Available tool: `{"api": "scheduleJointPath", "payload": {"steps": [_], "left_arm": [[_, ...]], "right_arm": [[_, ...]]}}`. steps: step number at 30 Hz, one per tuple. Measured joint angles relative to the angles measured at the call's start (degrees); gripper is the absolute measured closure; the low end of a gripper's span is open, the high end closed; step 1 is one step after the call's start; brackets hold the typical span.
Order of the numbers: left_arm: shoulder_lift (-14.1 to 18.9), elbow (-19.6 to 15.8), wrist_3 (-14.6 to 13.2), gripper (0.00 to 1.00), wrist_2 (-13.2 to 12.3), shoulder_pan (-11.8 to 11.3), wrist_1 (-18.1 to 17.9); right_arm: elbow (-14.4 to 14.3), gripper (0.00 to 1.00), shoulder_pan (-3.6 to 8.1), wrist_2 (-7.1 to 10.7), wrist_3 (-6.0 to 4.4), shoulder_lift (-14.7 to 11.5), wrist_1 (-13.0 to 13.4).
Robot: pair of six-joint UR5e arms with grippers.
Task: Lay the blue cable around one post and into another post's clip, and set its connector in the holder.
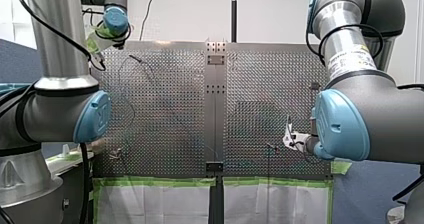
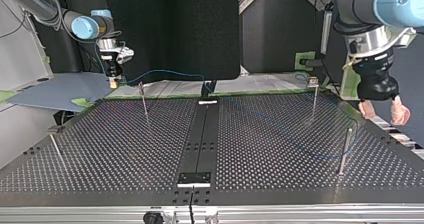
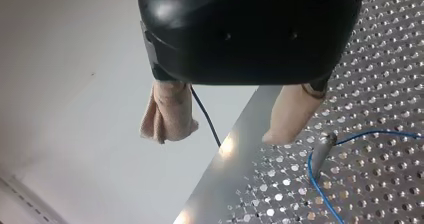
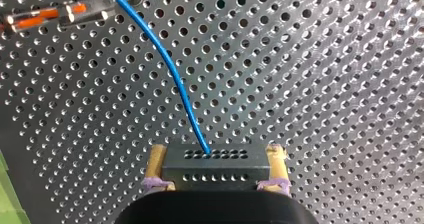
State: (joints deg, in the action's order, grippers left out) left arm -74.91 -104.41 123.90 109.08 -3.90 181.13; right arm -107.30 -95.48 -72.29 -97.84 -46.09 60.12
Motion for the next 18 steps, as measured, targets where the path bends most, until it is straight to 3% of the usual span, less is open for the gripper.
{"api": "scheduleJointPath", "payload": {"steps": [10,18], "left_arm": [[-2.7,5.3,-5.3,0.00,5.0,5.0,5.3],[-3.5,9.4,-9.4,0.00,4.6,7.8,9.4]], "right_arm": [[0.4,1.00,-0.34,-0.19,0.19,-0.1,-0.2],[0.5,1.00,-0.52,-0.22,0.51,-0.1,-0.4]]}}
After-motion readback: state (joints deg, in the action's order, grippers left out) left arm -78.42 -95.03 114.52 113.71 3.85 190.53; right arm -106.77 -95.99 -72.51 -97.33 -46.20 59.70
